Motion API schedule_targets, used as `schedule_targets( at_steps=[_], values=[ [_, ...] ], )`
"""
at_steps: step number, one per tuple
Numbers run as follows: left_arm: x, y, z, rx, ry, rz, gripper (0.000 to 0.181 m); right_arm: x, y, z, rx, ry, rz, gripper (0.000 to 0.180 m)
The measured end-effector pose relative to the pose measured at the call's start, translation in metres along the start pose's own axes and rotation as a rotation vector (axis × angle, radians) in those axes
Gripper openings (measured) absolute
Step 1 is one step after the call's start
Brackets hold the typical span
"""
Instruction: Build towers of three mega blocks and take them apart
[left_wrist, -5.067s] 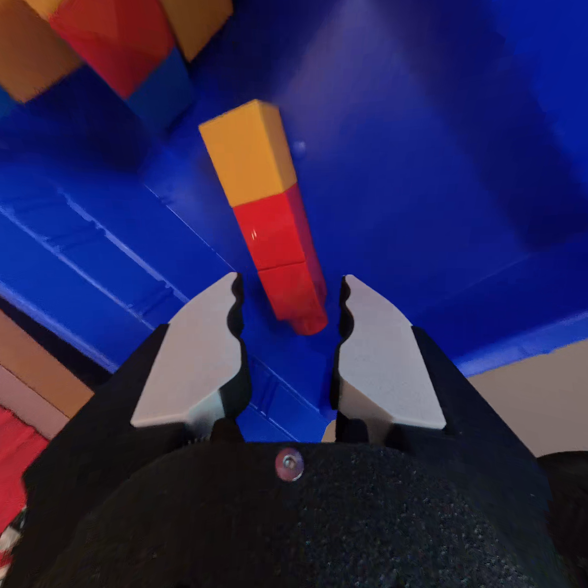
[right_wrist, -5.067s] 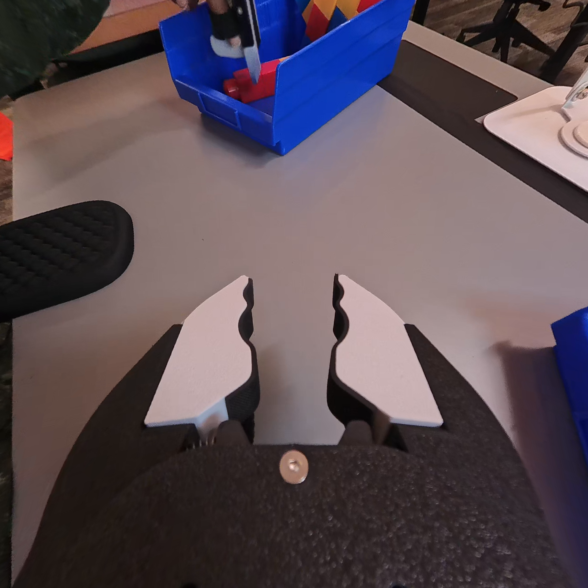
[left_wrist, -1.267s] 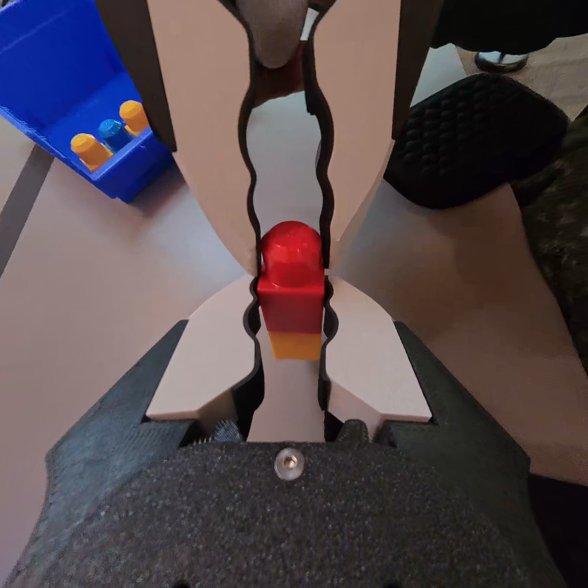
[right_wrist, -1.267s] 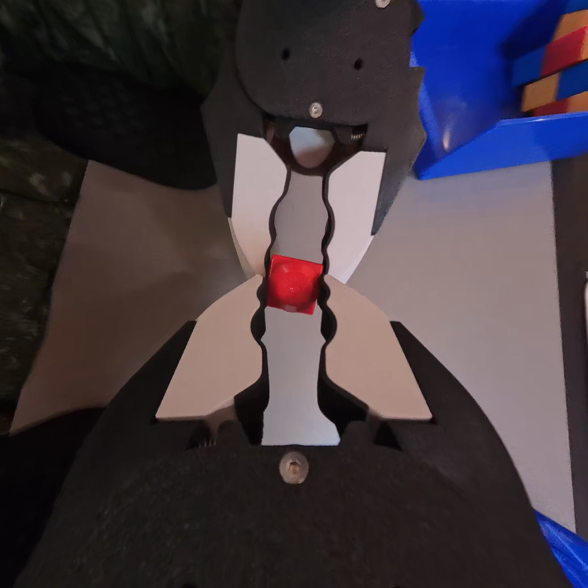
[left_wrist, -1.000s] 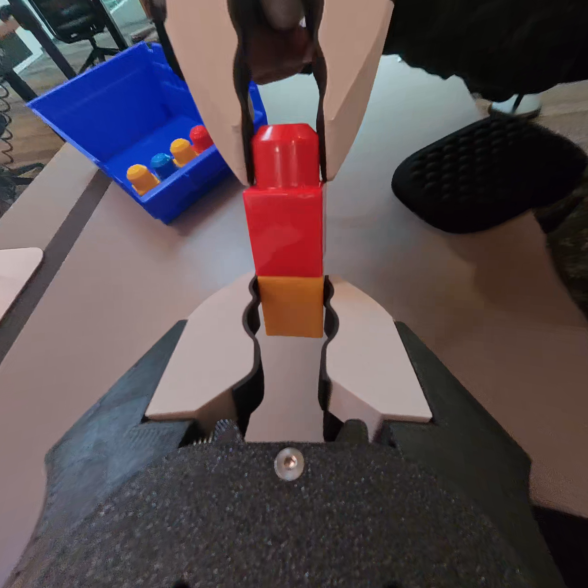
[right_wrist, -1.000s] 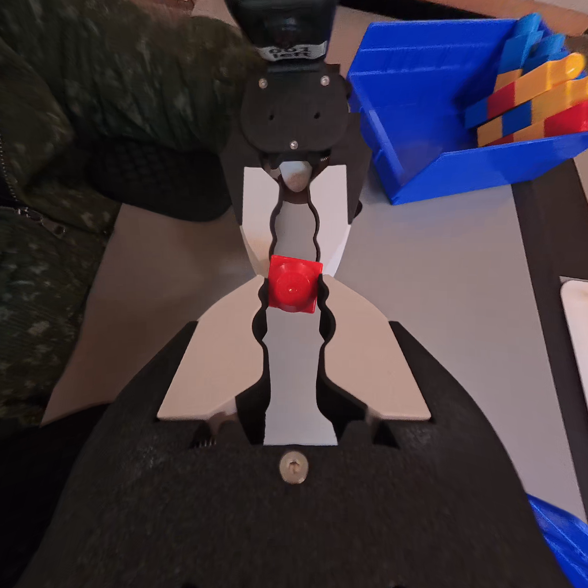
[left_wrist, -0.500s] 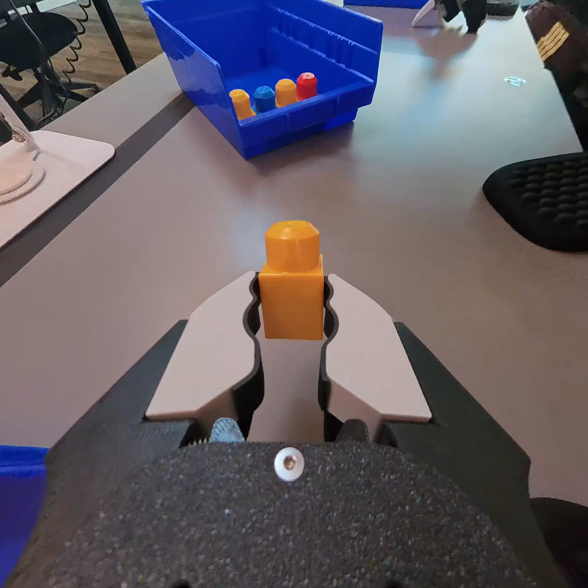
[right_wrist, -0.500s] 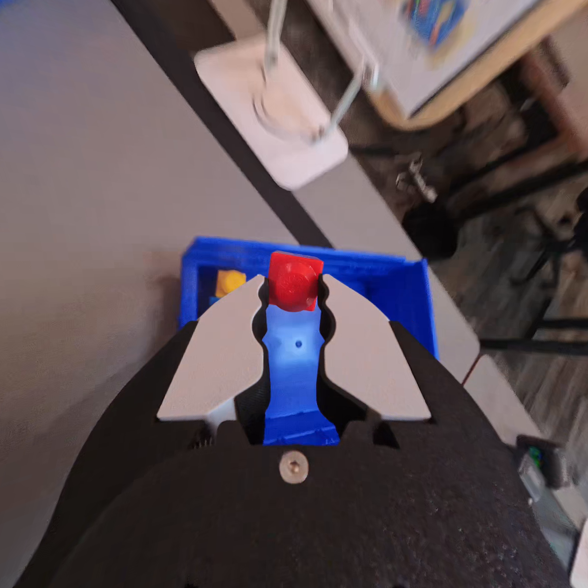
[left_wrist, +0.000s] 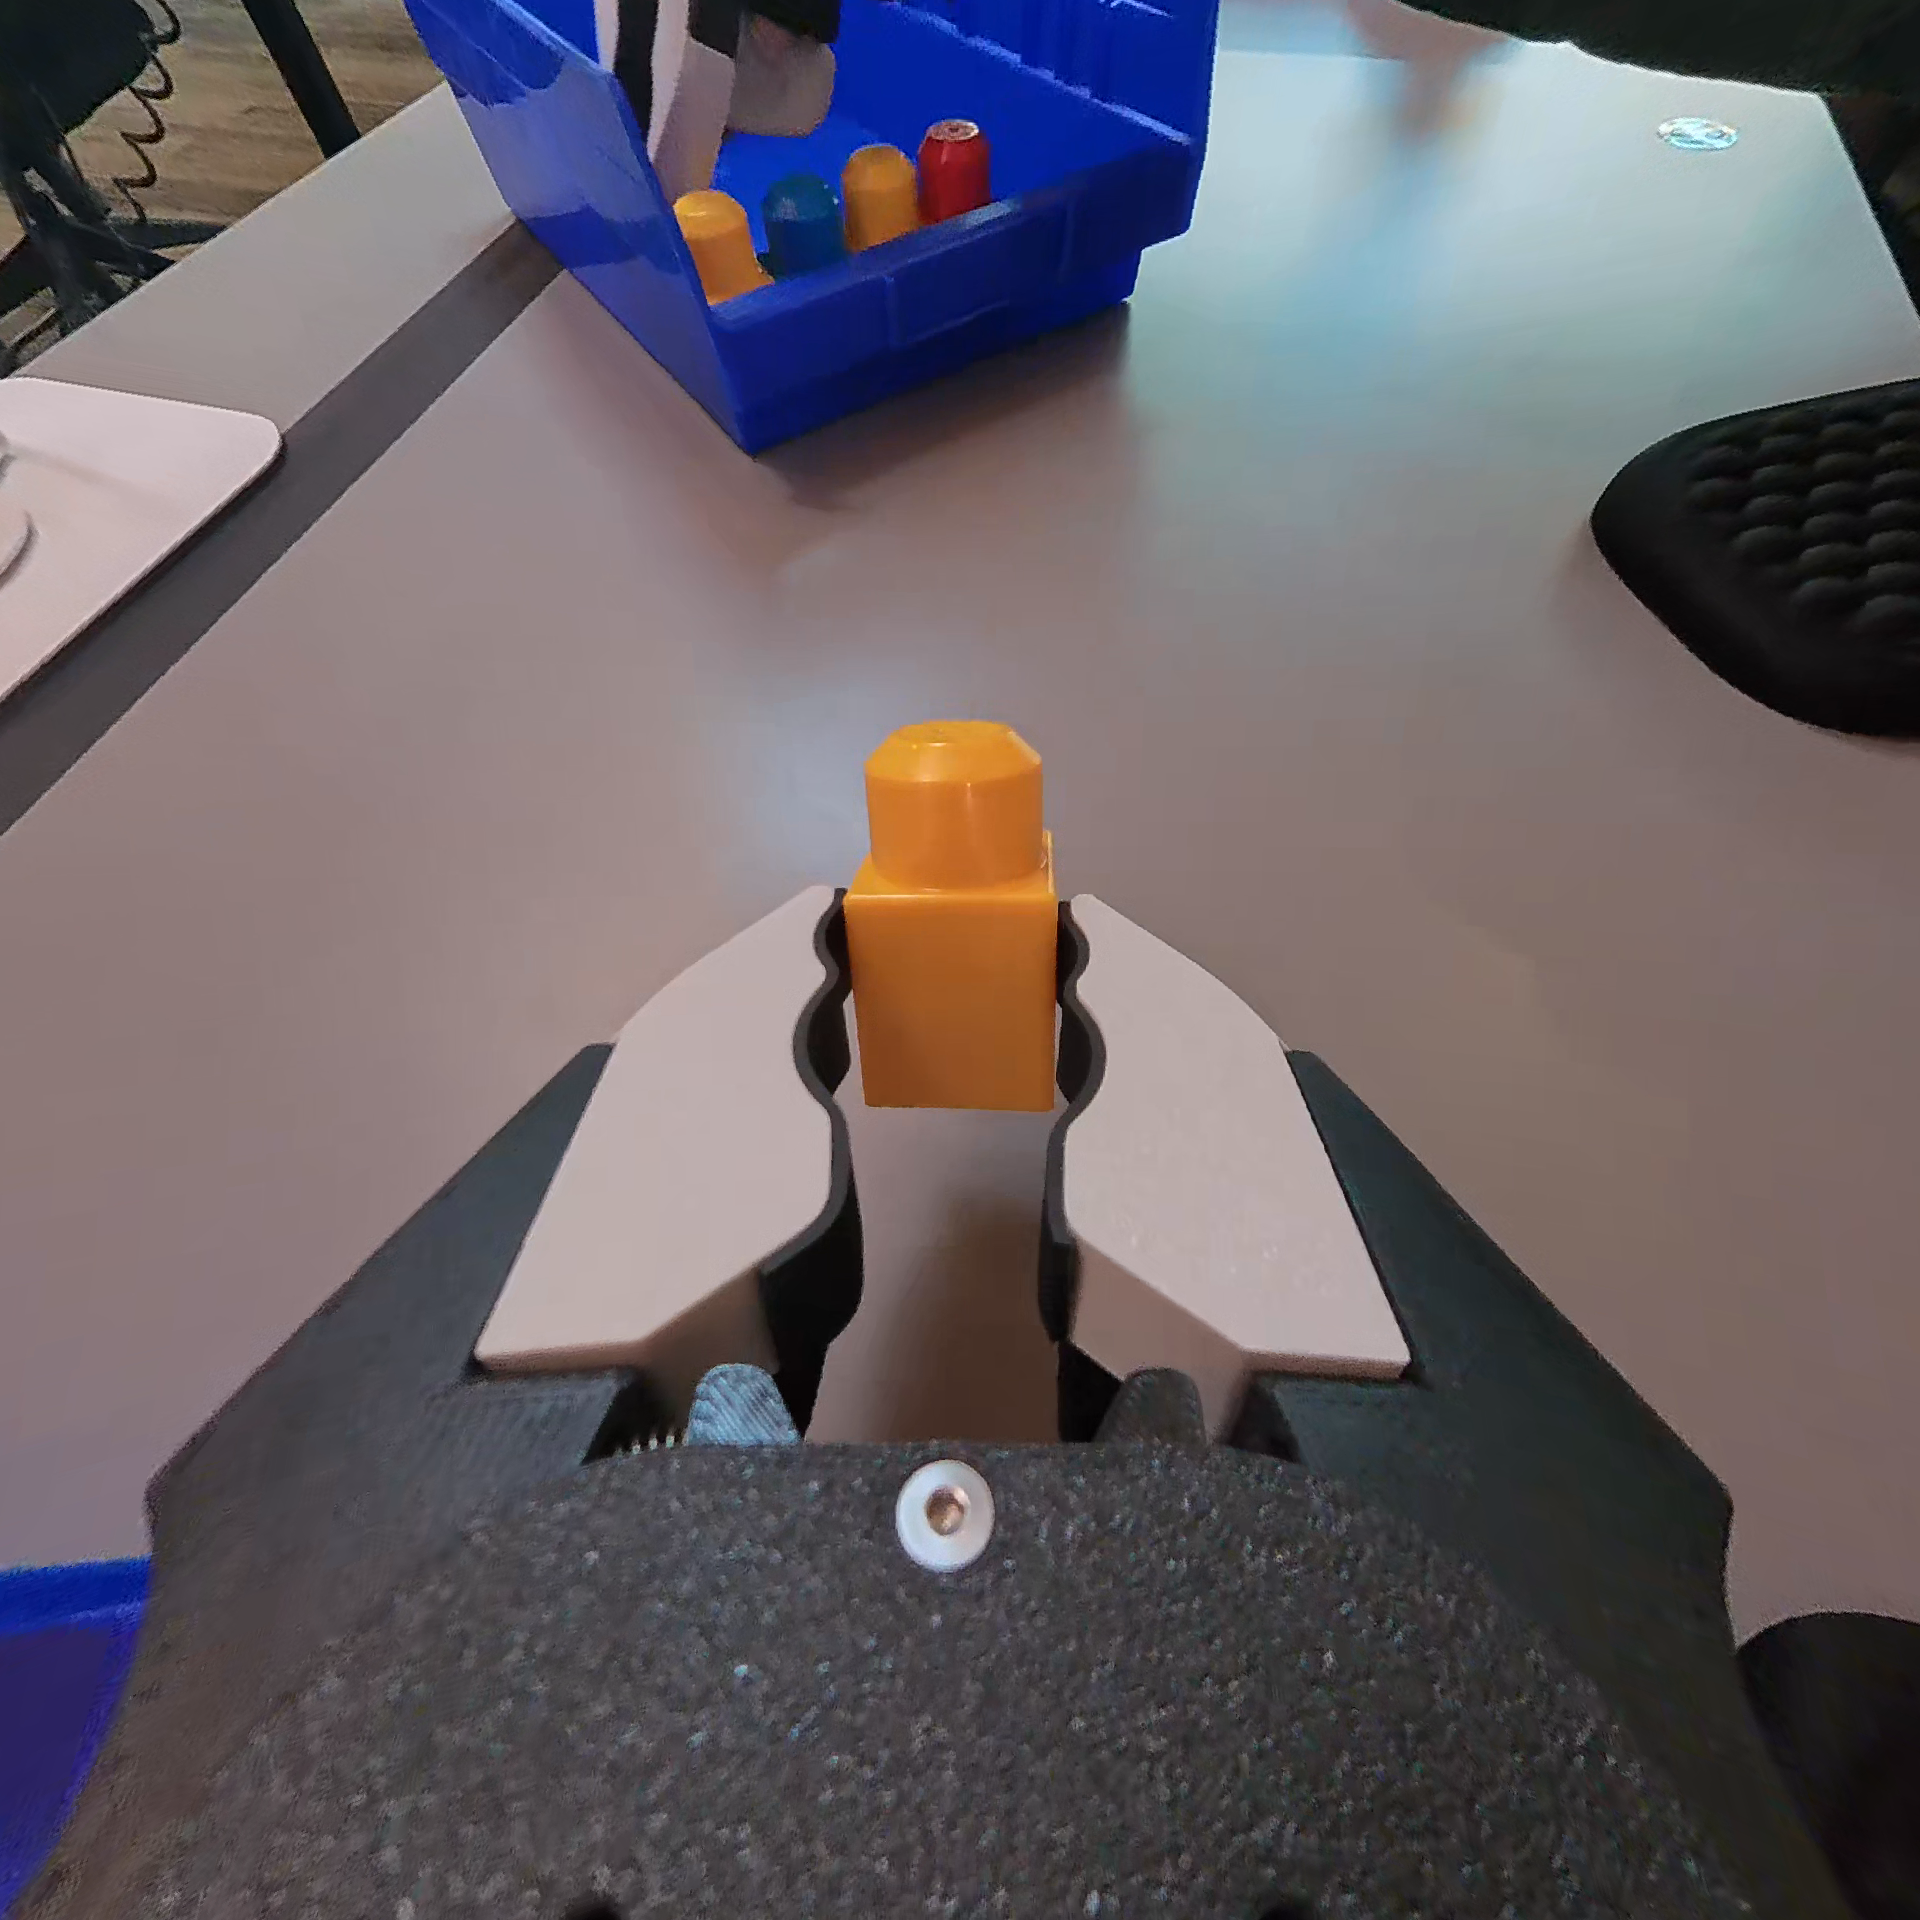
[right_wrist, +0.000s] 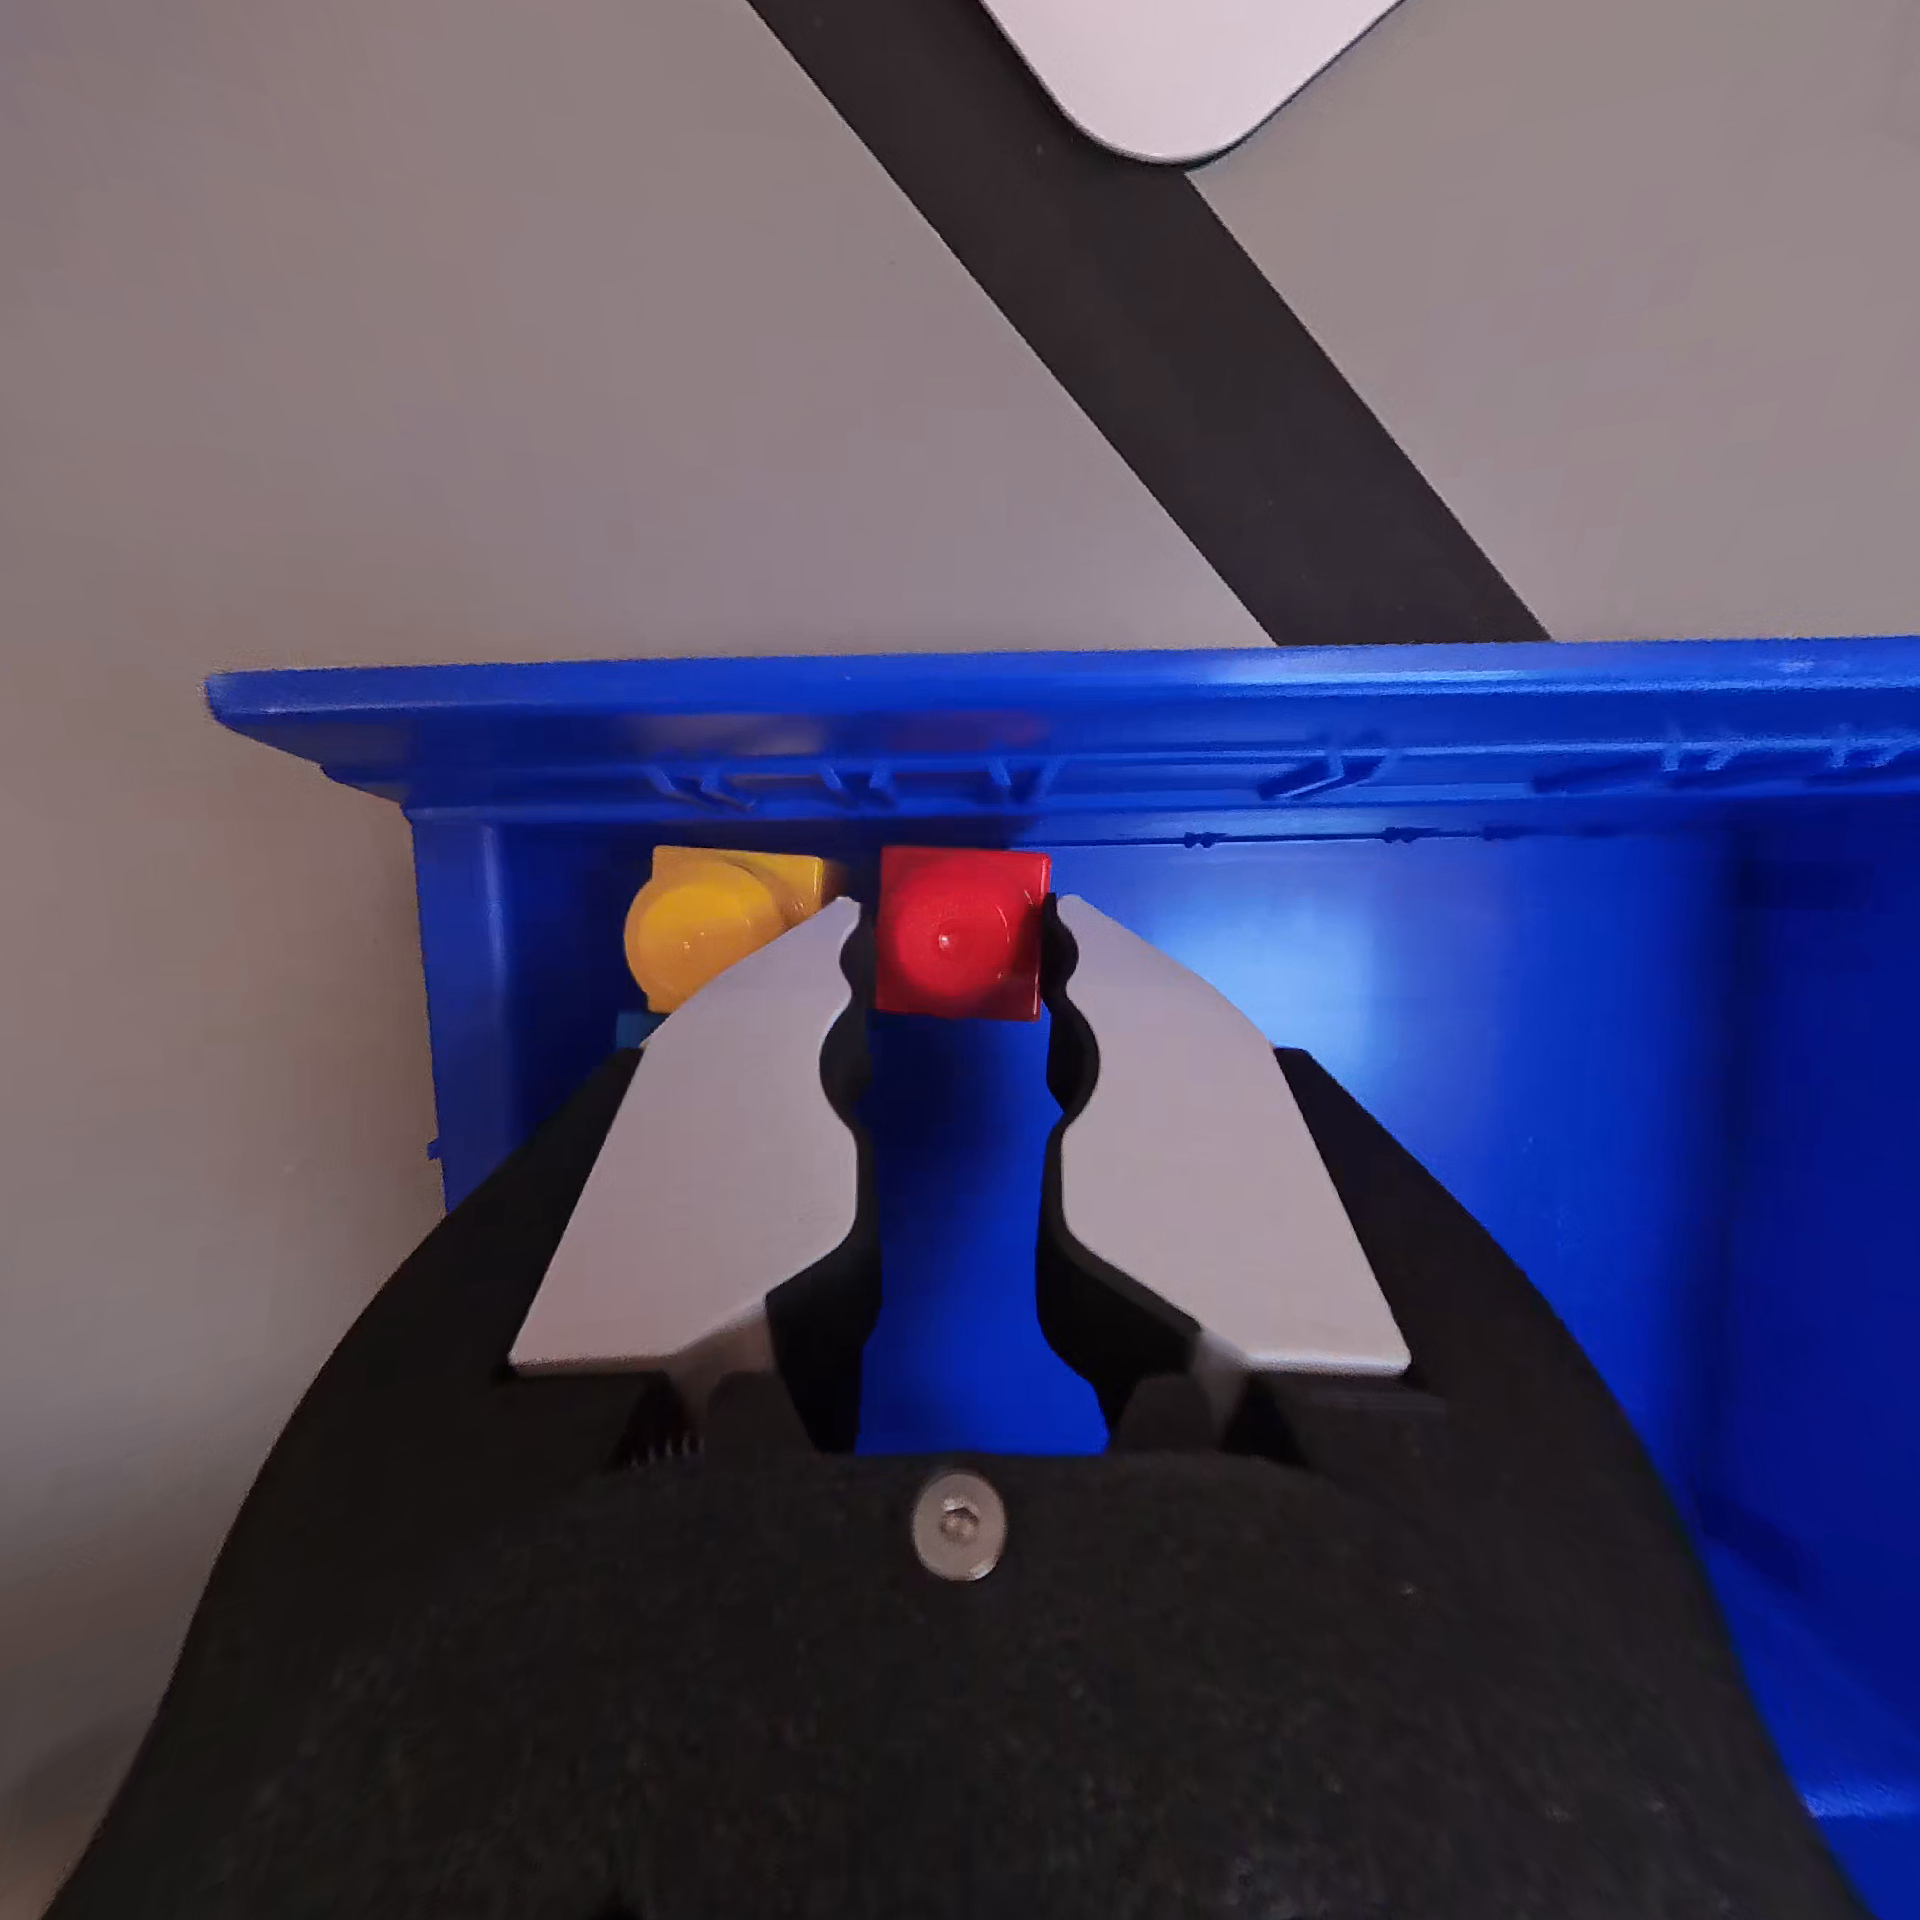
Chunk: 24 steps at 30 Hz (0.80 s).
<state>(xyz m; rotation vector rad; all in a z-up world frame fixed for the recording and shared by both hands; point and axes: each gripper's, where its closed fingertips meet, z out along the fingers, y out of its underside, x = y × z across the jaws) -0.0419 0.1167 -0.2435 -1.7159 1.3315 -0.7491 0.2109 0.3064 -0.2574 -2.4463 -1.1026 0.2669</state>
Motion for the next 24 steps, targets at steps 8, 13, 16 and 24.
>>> schedule_targets(
  at_steps=[8, 13, 16, 24],
  values=[
    [0.011, -0.015, 0.002, 0.055, 0.028, 0.031, 0.037, -0.056, -0.062, -0.073, 0.309, 0.055, -0.194, 0.042],
    [0.024, -0.032, 0.002, 0.097, 0.029, 0.081, 0.037, -0.220, -0.076, -0.088, 0.419, -0.198, -0.534, 0.045],
    [0.036, -0.040, 0.003, 0.101, 0.044, 0.113, 0.037, -0.292, -0.062, -0.070, 0.368, -0.296, -0.681, 0.047],
    [0.021, -0.052, -0.008, 0.179, -0.016, 0.047, 0.035, -0.305, -0.066, -0.082, 0.349, -0.258, -0.756, 0.026]
  ],
)
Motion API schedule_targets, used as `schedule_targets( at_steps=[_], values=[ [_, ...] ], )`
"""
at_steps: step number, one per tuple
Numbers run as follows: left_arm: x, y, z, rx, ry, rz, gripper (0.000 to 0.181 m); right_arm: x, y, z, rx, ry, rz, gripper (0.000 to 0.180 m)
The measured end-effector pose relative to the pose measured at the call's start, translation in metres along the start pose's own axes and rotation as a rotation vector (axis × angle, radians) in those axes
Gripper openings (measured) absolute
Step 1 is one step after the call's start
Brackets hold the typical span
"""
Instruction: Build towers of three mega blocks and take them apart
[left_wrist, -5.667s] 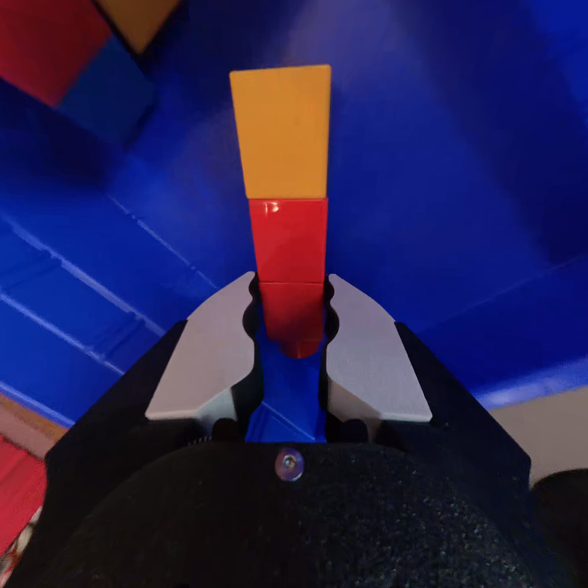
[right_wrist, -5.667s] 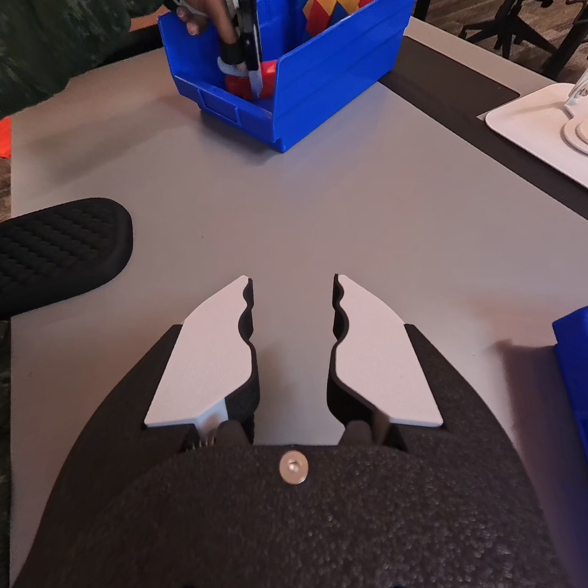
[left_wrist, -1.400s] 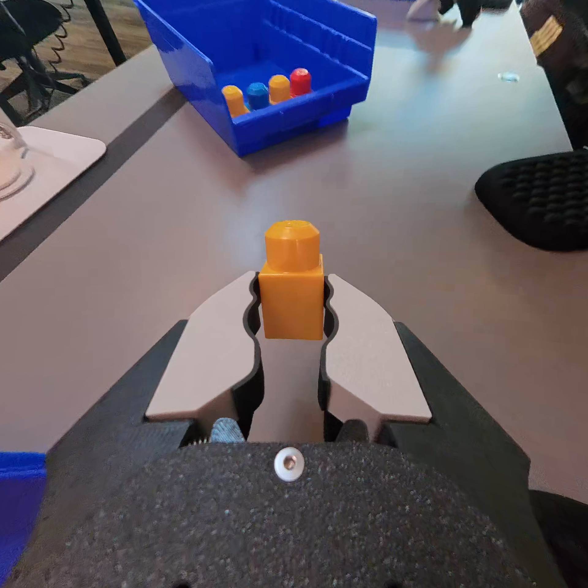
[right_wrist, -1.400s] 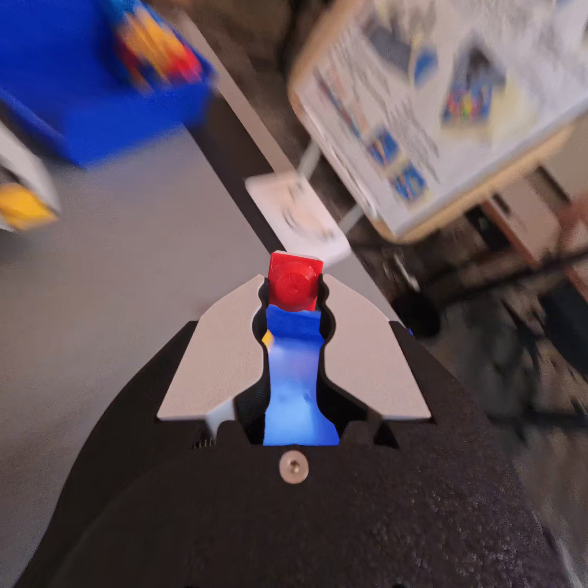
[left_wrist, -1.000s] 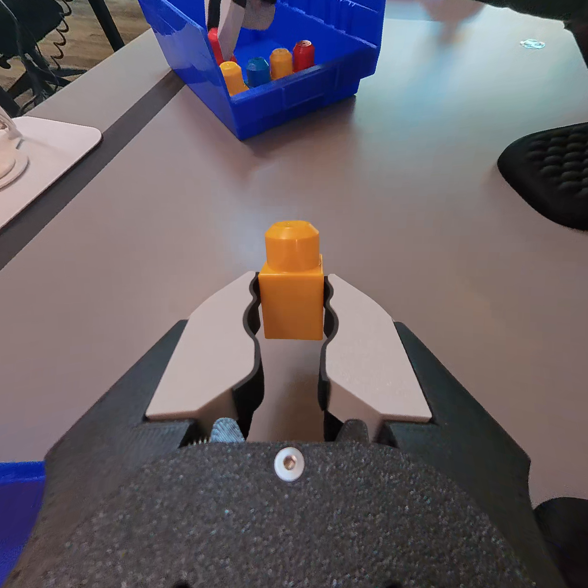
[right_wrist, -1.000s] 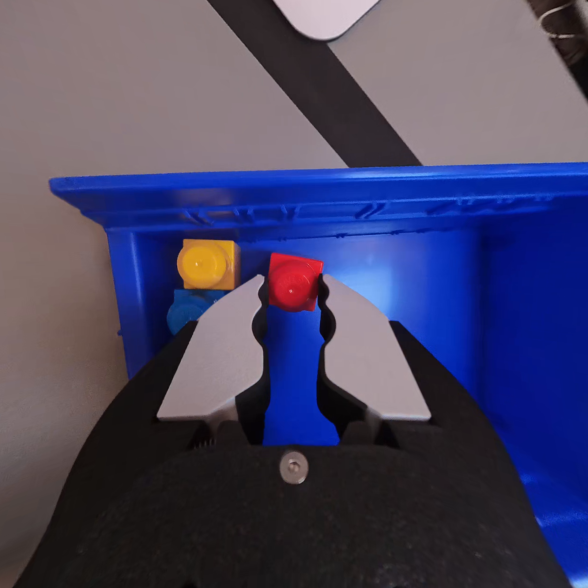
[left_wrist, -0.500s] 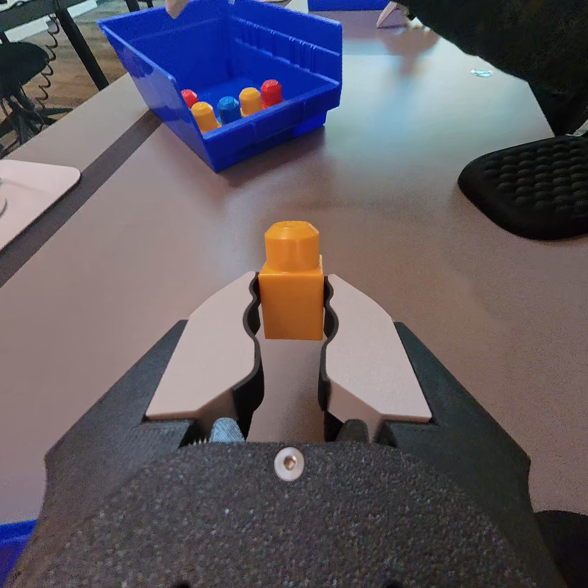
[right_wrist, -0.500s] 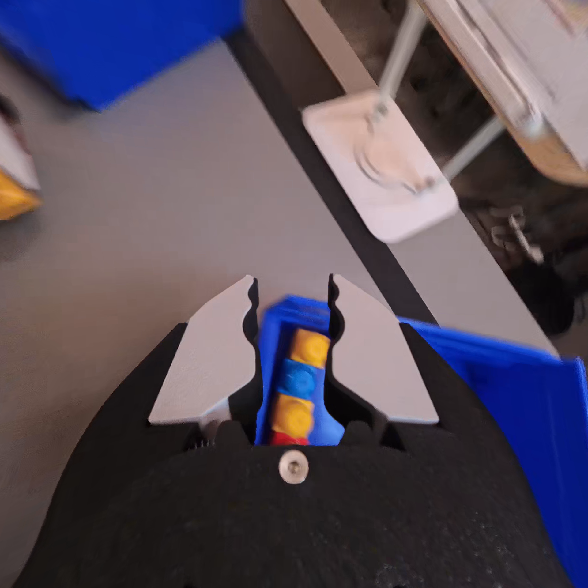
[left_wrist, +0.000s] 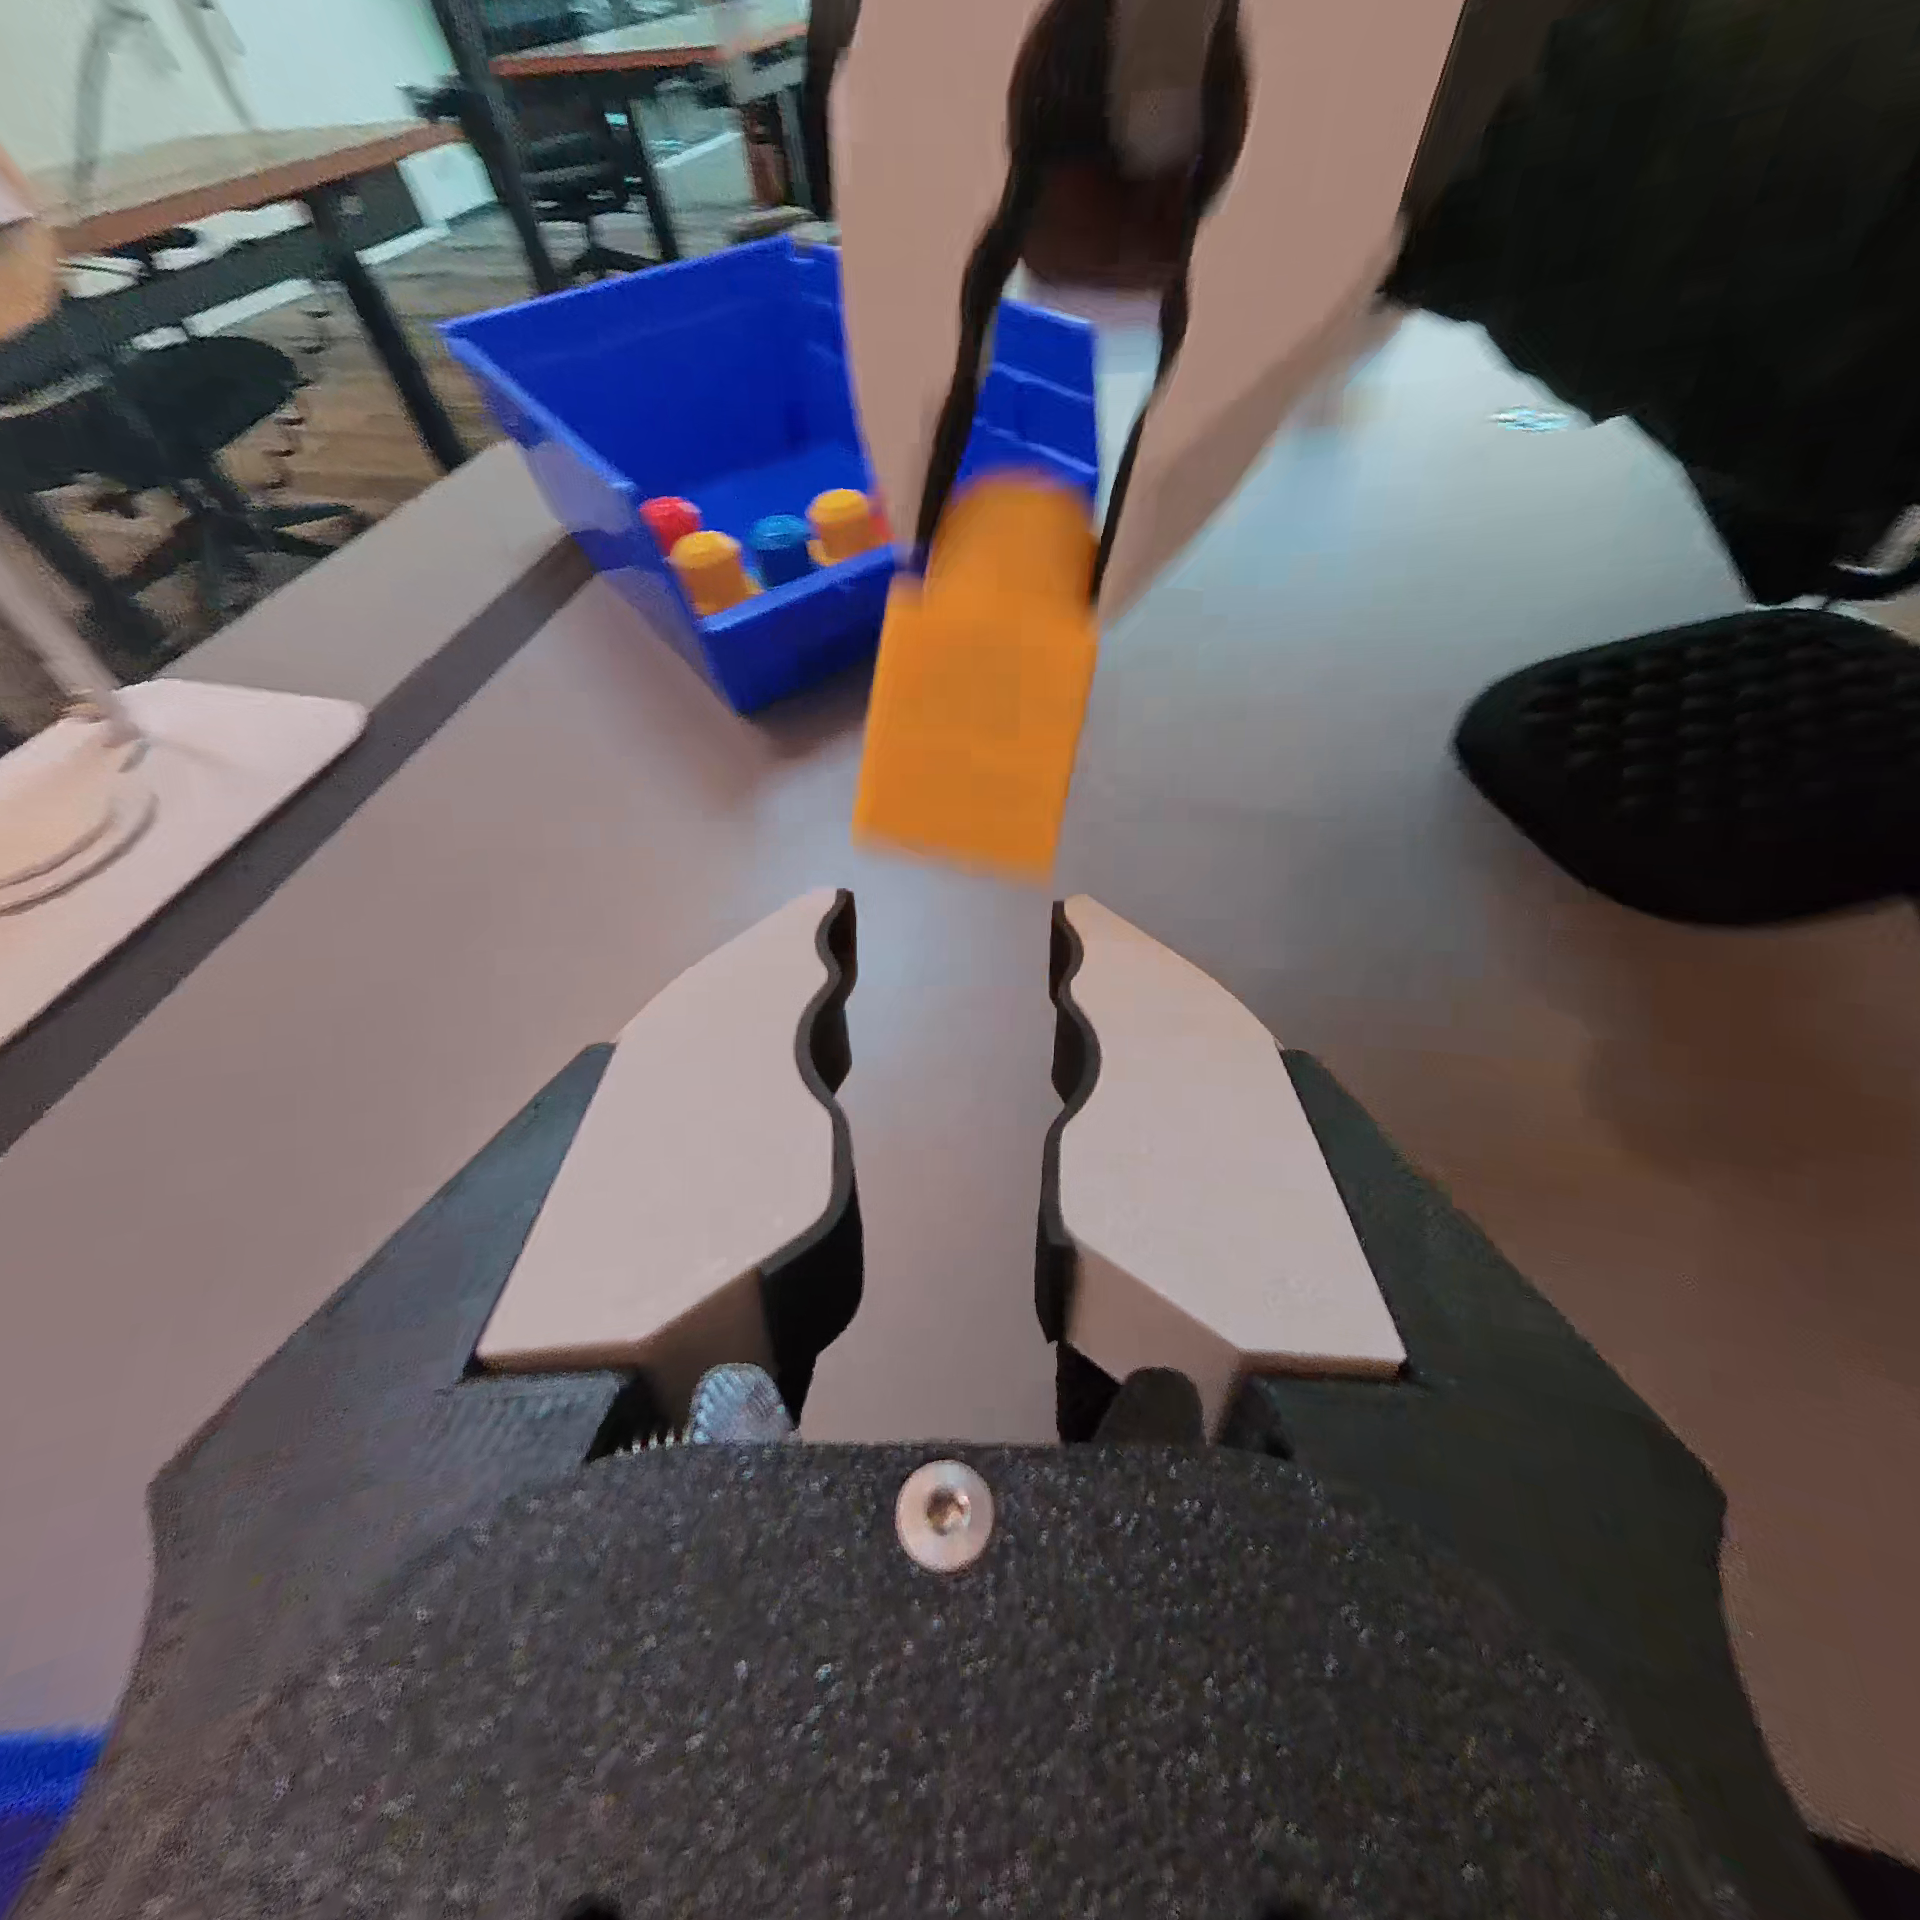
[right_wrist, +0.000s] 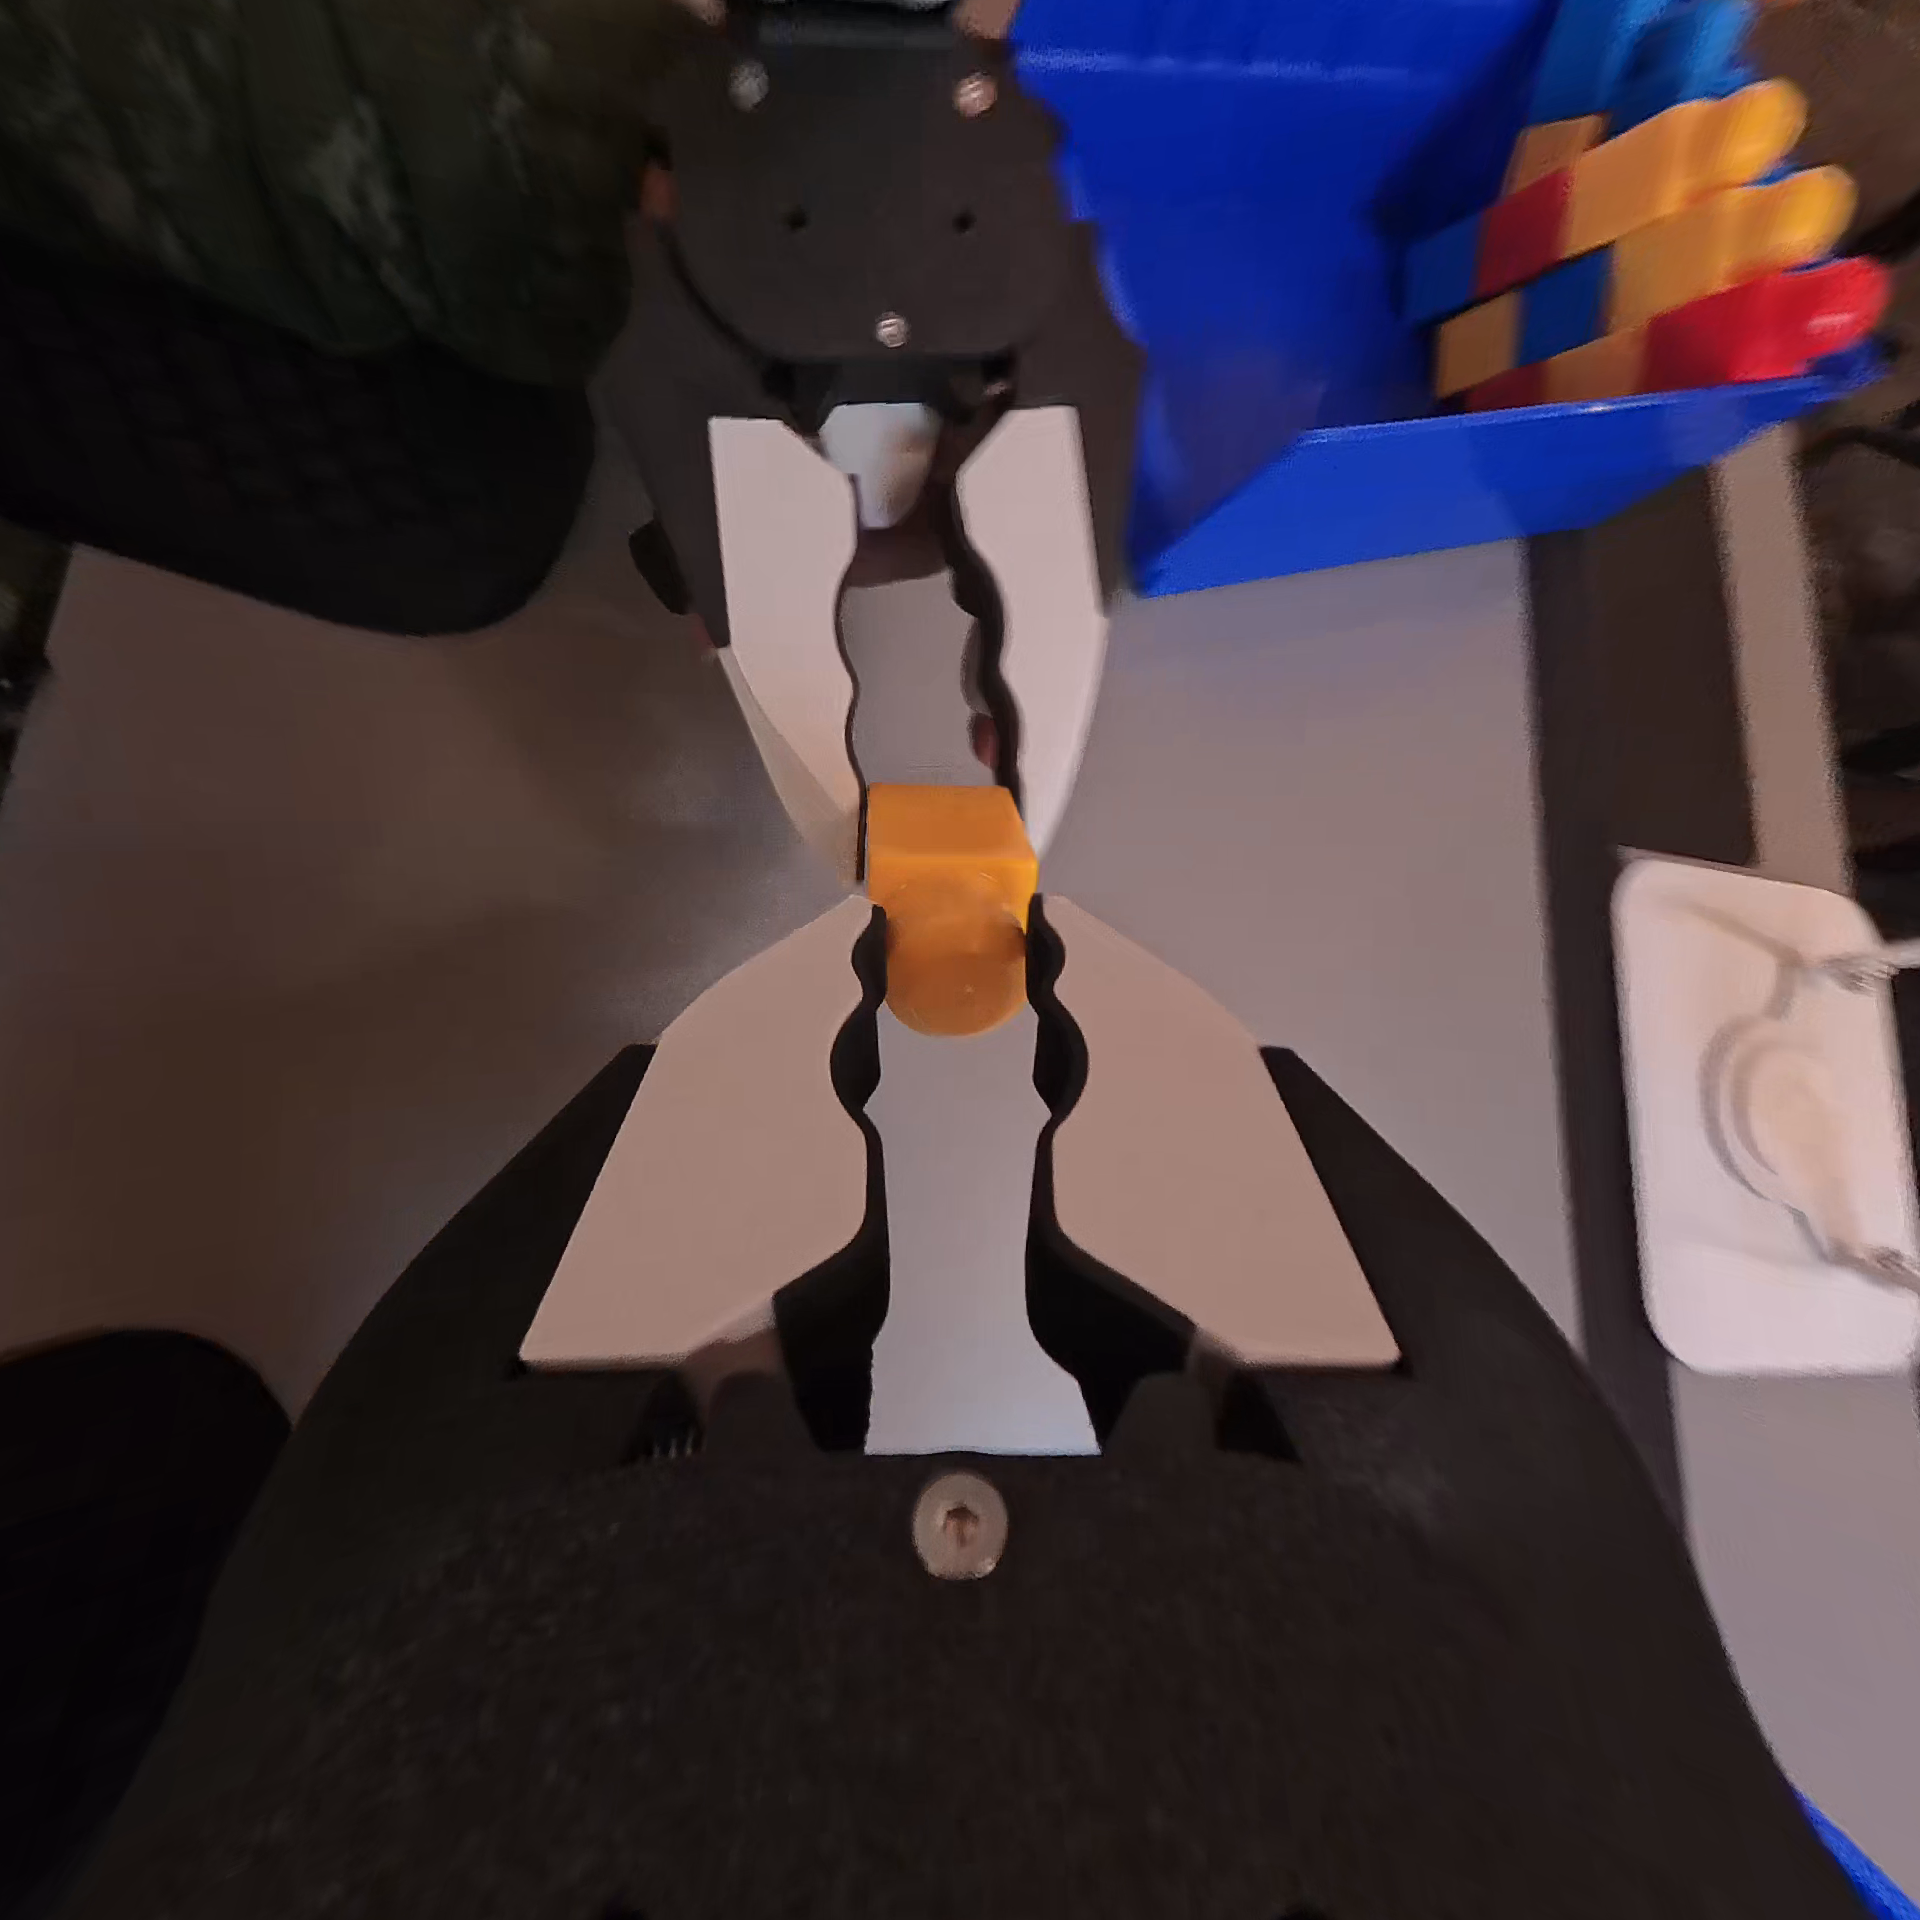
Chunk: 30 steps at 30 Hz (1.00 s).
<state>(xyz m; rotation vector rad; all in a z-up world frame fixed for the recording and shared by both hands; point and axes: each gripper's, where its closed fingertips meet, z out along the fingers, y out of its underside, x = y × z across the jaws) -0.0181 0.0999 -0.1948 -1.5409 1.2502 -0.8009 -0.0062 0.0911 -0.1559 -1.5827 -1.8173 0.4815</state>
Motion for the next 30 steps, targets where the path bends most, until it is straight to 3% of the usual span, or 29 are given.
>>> schedule_targets(
  at_steps=[3, 7, 10, 13, 20, 24, 27, 30],
  values=[
    [-0.029, 0.006, -0.011, 0.017, -0.110, -0.038, 0.029, 0.057, 0.010, -0.057, -0.008, 0.191, 0.071, 0.026],
    [-0.050, 0.016, -0.019, 0.009, -0.183, -0.079, 0.008, 0.140, 0.120, -0.122, -0.414, 0.437, 0.263, 0.026],
    [-0.056, 0.017, -0.022, 0.002, -0.223, -0.072, 0.000, 0.150, 0.208, -0.132, -0.631, 0.367, 0.488, 0.026],
    [-0.059, 0.018, -0.023, 0.000, -0.248, -0.066, 0.000, 0.148, 0.257, -0.118, -0.693, 0.294, 0.603, 0.026],
    [-0.073, 0.024, -0.029, 0.002, -0.299, -0.094, 0.000, 0.147, 0.275, -0.072, -0.626, 0.183, 0.705, 0.027],
    [-0.089, 0.018, -0.043, 0.036, -0.393, -0.101, 0.001, 0.153, 0.270, -0.067, -0.595, 0.210, 0.698, 0.030],
    [-0.117, 0.007, -0.073, 0.100, -0.535, -0.142, 0.005, 0.161, 0.253, -0.077, -0.522, 0.298, 0.664, 0.037],
    [-0.160, 0.004, -0.123, 0.153, -0.736, -0.224, 0.013, 0.166, 0.209, -0.090, -0.346, 0.430, 0.592, 0.038]
  ],
)
